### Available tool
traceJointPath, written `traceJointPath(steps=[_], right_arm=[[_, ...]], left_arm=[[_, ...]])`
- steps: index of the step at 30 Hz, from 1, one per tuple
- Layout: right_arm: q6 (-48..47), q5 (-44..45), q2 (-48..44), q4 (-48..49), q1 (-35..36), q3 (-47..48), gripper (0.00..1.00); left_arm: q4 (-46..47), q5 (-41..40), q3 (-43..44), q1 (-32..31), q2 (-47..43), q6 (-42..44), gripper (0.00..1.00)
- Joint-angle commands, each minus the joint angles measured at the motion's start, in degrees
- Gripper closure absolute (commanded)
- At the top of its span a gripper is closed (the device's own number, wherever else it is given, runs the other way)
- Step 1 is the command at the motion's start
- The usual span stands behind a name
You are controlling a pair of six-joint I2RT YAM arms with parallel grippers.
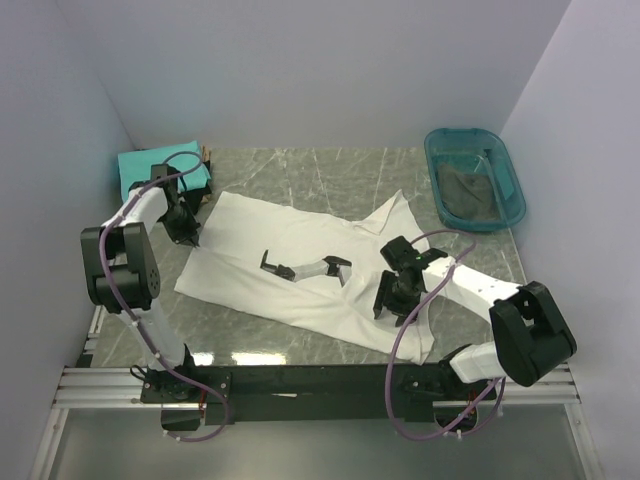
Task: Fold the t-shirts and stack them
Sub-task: Fold the tshirt
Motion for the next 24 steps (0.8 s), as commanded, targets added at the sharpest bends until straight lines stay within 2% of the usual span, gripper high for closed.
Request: traceJointPath(steps=[1, 8, 11, 12, 15, 20, 24], right_arm=[[0.2, 0.8, 0.8, 0.6, 0.6, 0.7, 0.37], [0.3, 0.9, 2.0, 0.7, 1.0, 1.0, 0.37], [0.5, 1.2, 2.3, 0.6, 1.1, 1.0, 0.37], [0.5, 1.2, 2.4, 0.6, 1.2, 1.0, 0.37], [0.3, 1.4, 3.1, 0.5, 1.2, 1.3, 0.37], [0.2, 1.8, 3.5, 0.1, 1.4, 2.0, 0.37], [0.1, 3.2, 3.1, -1.4, 1.5, 3.3, 0.36]], left_arm=[[-1.5, -1.4, 2.9, 0.6, 1.6, 1.8, 0.94], [-1.9, -0.4, 5.2, 0.5, 5.0, 1.7, 0.91], [-1.0, -0.5, 6.2, 0.4, 5.7, 1.2, 0.82], [-0.7, -0.5, 6.8, 0.5, 5.8, 1.1, 0.73], [-0.5, -1.1, 8.5, 0.5, 6.3, 0.7, 0.62], [0.8, -1.9, 10.0, 0.3, 4.3, 0.4, 0.55], [3.0, -1.9, 7.7, -1.1, 0.8, 0.7, 0.54]])
